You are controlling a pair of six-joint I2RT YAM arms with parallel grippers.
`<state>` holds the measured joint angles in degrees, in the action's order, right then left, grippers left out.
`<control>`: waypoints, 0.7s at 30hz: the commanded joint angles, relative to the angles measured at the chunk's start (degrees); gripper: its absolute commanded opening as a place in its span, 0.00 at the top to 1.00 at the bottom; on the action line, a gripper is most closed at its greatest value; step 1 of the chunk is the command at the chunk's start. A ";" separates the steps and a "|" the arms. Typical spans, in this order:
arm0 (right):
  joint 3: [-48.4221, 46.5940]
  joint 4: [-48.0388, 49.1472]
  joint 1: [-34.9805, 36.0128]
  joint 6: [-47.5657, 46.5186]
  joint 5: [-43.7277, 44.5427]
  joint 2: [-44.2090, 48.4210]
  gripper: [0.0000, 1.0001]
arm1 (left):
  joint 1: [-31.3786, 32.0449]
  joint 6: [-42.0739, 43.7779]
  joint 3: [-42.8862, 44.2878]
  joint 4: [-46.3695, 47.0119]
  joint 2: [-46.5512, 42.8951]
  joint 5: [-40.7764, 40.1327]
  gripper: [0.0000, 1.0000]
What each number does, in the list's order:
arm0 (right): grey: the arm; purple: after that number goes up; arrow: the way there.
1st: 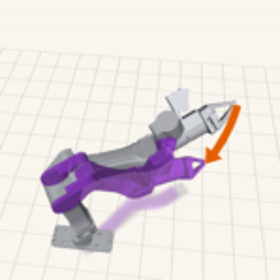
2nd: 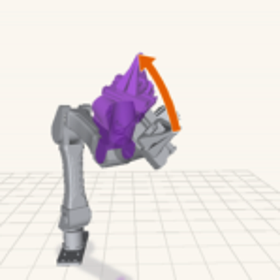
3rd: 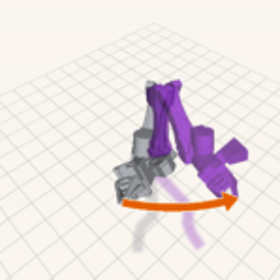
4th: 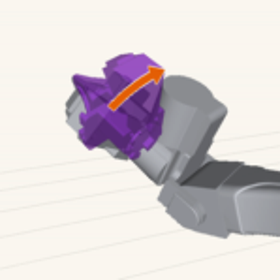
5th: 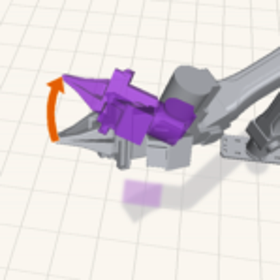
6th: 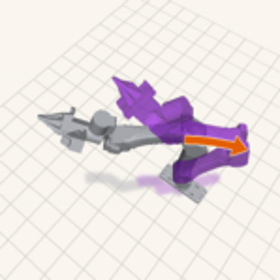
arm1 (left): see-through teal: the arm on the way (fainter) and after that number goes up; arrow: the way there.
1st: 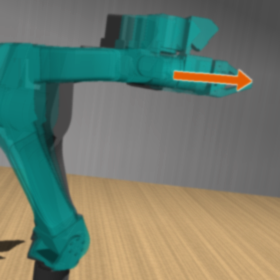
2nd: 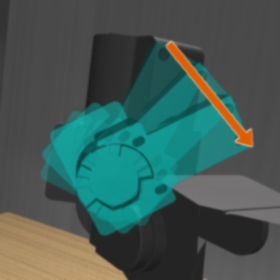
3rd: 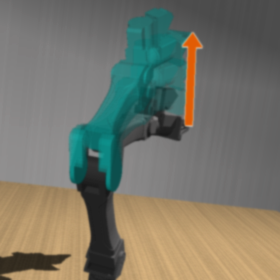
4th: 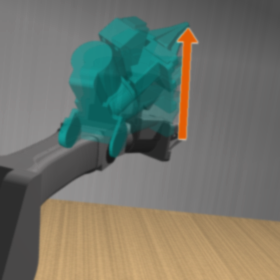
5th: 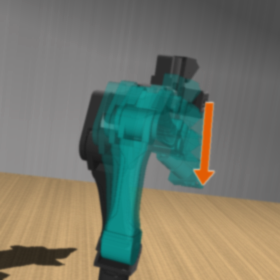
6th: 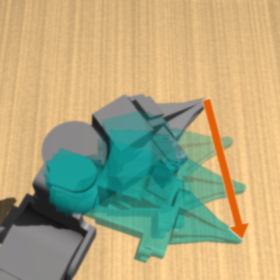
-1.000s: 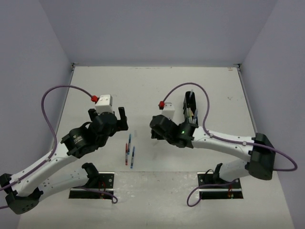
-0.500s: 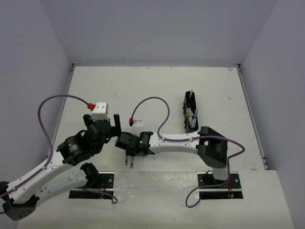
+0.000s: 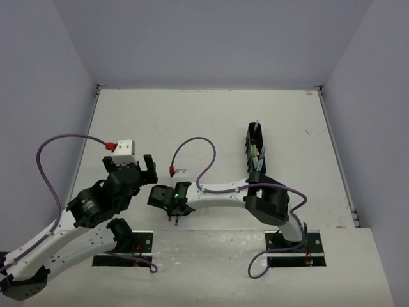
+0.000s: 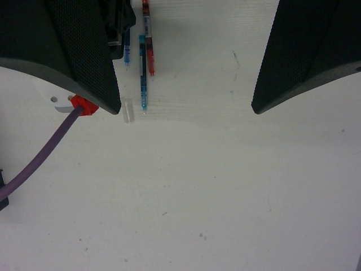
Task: Sort the stationery into containers
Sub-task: Pick up the pen from the corner of the board.
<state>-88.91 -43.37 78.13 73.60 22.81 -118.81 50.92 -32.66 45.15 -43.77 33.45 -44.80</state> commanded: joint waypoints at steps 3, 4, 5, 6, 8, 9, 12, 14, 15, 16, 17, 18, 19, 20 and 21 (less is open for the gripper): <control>-2.10 -4.20 -0.26 3.13 1.60 -1.54 0.70 | 0.24 -1.97 1.26 0.62 -0.23 -1.72 0.00; -1.79 -4.05 -0.26 3.13 1.56 -1.58 0.70 | 0.24 -1.90 1.26 0.68 -0.23 -1.70 0.00; -1.61 -3.96 -0.26 3.13 1.44 -1.70 0.70 | 0.19 -1.88 1.26 0.70 -0.18 -1.65 0.00; -1.58 -3.85 -0.26 3.06 1.28 -1.88 0.71 | 0.17 -1.88 1.26 0.68 -0.12 -1.63 0.00; -1.71 -3.69 -0.26 2.87 0.94 -2.33 0.72 | 0.20 -1.88 1.26 0.66 -0.05 -1.62 0.00; -1.68 -3.74 -0.26 2.88 0.83 -2.48 0.73 | 0.16 -1.88 1.26 0.70 -0.06 -1.52 0.00; -0.10 -3.14 -0.33 3.36 0.34 -2.35 0.75 | 0.24 -1.88 1.26 0.71 -0.21 -1.52 0.00; 1.54 -2.82 -0.49 3.89 0.08 -2.10 0.78 | 0.24 -1.88 1.26 0.71 -0.16 -1.59 0.00; 2.11 -2.78 -0.57 4.01 0.04 -1.87 0.80 | 0.24 -1.88 1.22 0.71 -0.09 -1.65 0.00; 2.62 -2.79 -0.67 4.08 0.08 -1.57 0.83 | 0.24 -1.88 1.17 0.71 0.00 -1.68 0.00; 3.34 -2.84 -0.80 4.26 0.17 -1.25 0.89 | 0.24 -1.88 1.17 0.71 0.14 -1.63 0.00; 3.99 -2.86 -0.95 4.33 0.41 -0.51 0.94 | 0.21 -1.88 1.20 0.68 0.31 -1.61 0.00; 4.56 -2.86 -1.10 4.28 0.82 0.71 0.97 | 0.16 -1.88 1.25 0.63 0.51 -1.61 0.00; 5.09 -2.86 -1.27 4.21 1.25 1.94 1.00 | 0.21 -1.94 1.33 0.62 0.82 -1.55 0.00; 5.59 -2.81 -1.43 4.01 2.65 3.14 1.00 | 0.18 -2.02 1.41 0.56 1.03 -1.46 0.00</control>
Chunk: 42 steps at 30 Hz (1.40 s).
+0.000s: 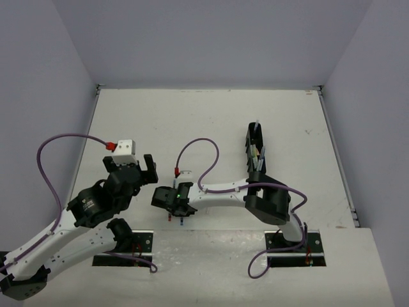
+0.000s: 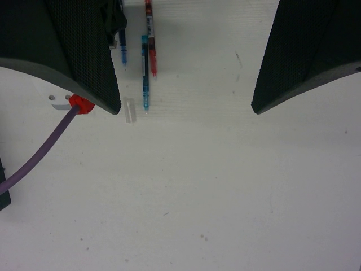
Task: Sort the stationery into containers
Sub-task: Pick up the pen from the corner of the board, then pick up the pen cap from the center of the board.
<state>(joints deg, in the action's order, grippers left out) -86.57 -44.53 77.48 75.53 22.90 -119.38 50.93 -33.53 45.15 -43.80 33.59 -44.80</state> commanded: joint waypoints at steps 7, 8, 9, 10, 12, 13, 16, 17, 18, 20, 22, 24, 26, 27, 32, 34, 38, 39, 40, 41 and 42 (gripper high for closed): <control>9.24 -0.74 -0.76 -9.58 13.65 25.55 1.00 | 0.22 -5.88 3.40 1.45 6.93 2.57 0.00; 9.53 -0.75 -0.88 -11.88 14.90 30.87 1.00 | 0.13 -7.82 3.75 1.70 8.36 3.22 0.00; 10.15 -0.98 -1.50 -15.52 16.38 35.16 1.00 | 0.13 -12.16 4.22 1.70 11.39 3.31 0.00; 10.52 -1.24 -2.28 -18.48 16.55 37.34 1.00 | 0.13 -15.08 4.58 1.62 15.71 3.39 0.00; 13.12 -1.73 -5.03 -20.42 15.09 42.28 1.00 | 0.13 -22.17 5.95 1.16 22.14 3.61 0.00; 14.68 -1.70 -6.38 -20.88 14.09 44.75 1.00 | 0.16 -24.39 7.25 0.53 25.59 3.66 0.00; 20.14 -0.42 -8.79 -22.15 12.57 51.55 1.00 | -0.01 -25.08 10.34 1.07 36.02 5.08 0.00; 21.82 0.34 -9.03 -22.69 12.09 52.73 1.00 | -0.68 -24.18 11.17 2.63 39.54 6.73 0.00; 23.02 1.04 -9.14 -23.13 11.50 54.19 1.00 | -1.53 -22.78 11.95 3.89 42.36 8.45 0.01; 24.81 2.58 -9.19 -23.74 9.77 56.66 1.00 | -4.46 -19.63 13.39 7.23 46.40 12.69 0.05; 26.72 3.25 -9.27 -24.28 9.00 57.87 1.00 | -6.48 -15.90 13.91 10.94 50.67 14.73 0.11; 27.82 3.50 -9.36 -24.30 8.93 58.88 1.00 | -6.68 -13.94 14.82 12.31 53.79 14.23 0.20; 28.47 3.75 -9.28 -24.46 9.09 59.52 1.00 | -7.16 -14.02 17.16 10.06 56.14 13.30 0.29; 28.71 3.82 -9.28 -24.44 9.25 59.55 1.00 | -7.21 -14.05 17.31 9.93 57.06 13.67 0.30; 29.35 4.69 -9.36 -24.58 9.76 59.01 1.00 | -7.47 -13.69 16.02 11.18 60.67 16.45 0.44; 29.48 5.29 -9.28 -24.60 9.53 58.65 1.00 | -7.56 -13.67 15.02 11.67 61.28 17.02 0.49; 29.62 5.90 -9.32 -24.64 9.12 58.03 1.00 | -7.82 -12.35 12.46 14.71 61.95 19.24 0.61; 29.57 6.08 -9.32 -24.68 8.91 57.85 1.00 | -7.86 -12.22 12.25 15.02 62.12 19.66 0.65; 29.47 6.27 -9.31 -24.79 8.71 57.56 1.00 | -7.86 -12.12 11.98 15.36 62.36 19.86 0.66; 29.34 6.38 -9.36 -24.90 8.47 57.15 1.00 | -7.86 -12.00 11.62 15.77 62.65 19.91 0.67; 29.15 6.38 -9.36 -24.86 8.27 56.99 1.00 | -7.82 -12.00 11.35 16.00 62.81 19.76 0.67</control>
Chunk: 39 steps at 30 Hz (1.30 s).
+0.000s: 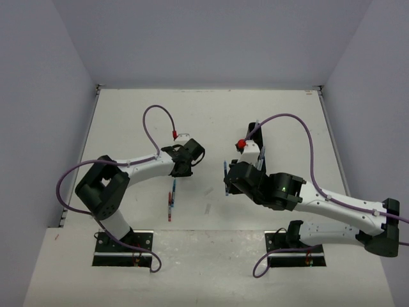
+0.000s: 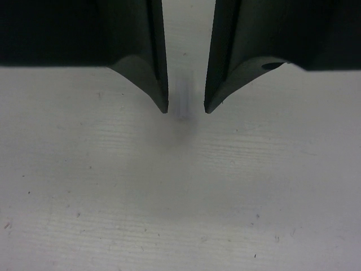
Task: Sort the stationery into containers
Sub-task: Pick up the pen cap from the center of the board.
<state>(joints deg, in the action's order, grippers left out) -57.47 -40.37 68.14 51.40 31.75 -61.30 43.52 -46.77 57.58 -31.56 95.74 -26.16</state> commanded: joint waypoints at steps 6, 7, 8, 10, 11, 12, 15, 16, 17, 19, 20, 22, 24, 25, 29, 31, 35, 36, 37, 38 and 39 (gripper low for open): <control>-0.53 2.57 0.04 -0.74 -1.02 -1.71 1.00 | -0.45 1.09 -2.53 4.69 1.89 0.87 0.68; -0.53 2.84 -0.01 -0.83 -1.06 -1.71 1.00 | -0.45 1.14 -2.76 5.01 2.30 1.19 0.68; -0.62 2.93 0.02 -0.95 -1.08 -1.80 1.00 | -0.45 1.11 -2.87 5.10 2.64 1.33 0.68; -0.78 2.93 0.06 -1.06 -1.08 -2.02 1.00 | -0.43 0.94 -3.13 5.26 2.98 1.42 0.70; -0.97 2.93 0.06 -1.13 -1.07 -2.15 1.00 | -0.37 0.53 -3.57 5.46 3.30 1.55 0.73; -0.98 2.93 -0.02 -1.21 -0.98 -2.15 1.00 | -0.44 0.36 -4.08 5.57 3.31 1.60 0.74; -0.97 2.93 -0.01 -1.14 -0.75 -2.15 1.00 | -0.45 0.20 -5.18 6.26 3.47 2.35 0.88; -0.89 2.93 0.02 -1.05 -0.65 -2.15 1.00 | -0.45 0.19 -5.32 6.33 3.36 2.63 0.93; -0.80 2.93 0.06 -0.96 -0.55 -2.15 1.00 | -0.45 0.19 -5.46 6.42 3.23 2.94 0.98; -0.63 3.10 -0.11 -0.87 -0.46 -2.15 1.00 | -0.45 0.19 -5.64 6.08 1.77 3.47 1.00; -0.23 3.38 -0.17 -0.86 -0.46 -2.21 1.00 | -0.45 0.13 -5.70 6.02 0.45 3.43 1.00; 0.76 4.74 -0.11 -1.29 -0.72 -2.16 1.00 | -0.45 0.01 -5.56 5.64 -2.70 2.97 1.00; 2.42 7.85 -0.18 -2.96 -2.12 -1.48 1.00 | -0.45 -0.34 -4.96 4.74 -6.27 2.05 1.00; 3.36 9.94 -0.12 -4.00 -3.18 -0.62 1.00 | -0.45 -0.61 -4.48 4.13 -7.97 1.57 1.00; 12.11 27.98 -0.18 -12.98 -15.15 3.69 1.00 | -0.43 -0.20 -3.97 4.62 -18.94 -0.38 1.00; 16.50 38.78 -0.17 -16.40 -22.48 5.66 1.00 | -0.31 1.91 -4.52 7.77 -25.35 0.44 1.00; 16.63 49.86 0.81 -18.70 -29.08 1.59 1.00 | -0.35 6.46 -8.30 17.80 -38.90 6.82 1.00; 16.08 50.75 1.23 -18.70 -28.91 0.37 1.00 | -0.28 6.78 -9.33 19.79 -40.93 7.73 1.00; 15.97 51.75 1.49 -18.58 -28.56 -0.83 1.00 | -0.28 6.89 -10.30 21.74 -42.99 8.84 1.00; 15.00 52.97 1.67 -18.21 -27.53 -2.41 1.00 | -0.34 7.07 -11.94 25.14 -45.30 10.42 1.00; 14.29 54.25 1.73 -18.09 -26.21 -3.96 1.00 | -0.36 7.18 -12.73 26.85 -47.39 12.22 1.00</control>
<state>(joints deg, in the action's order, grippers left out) -39.79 0.91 69.00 35.92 7.74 -61.19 43.51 -42.53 48.88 -15.78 53.57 -20.11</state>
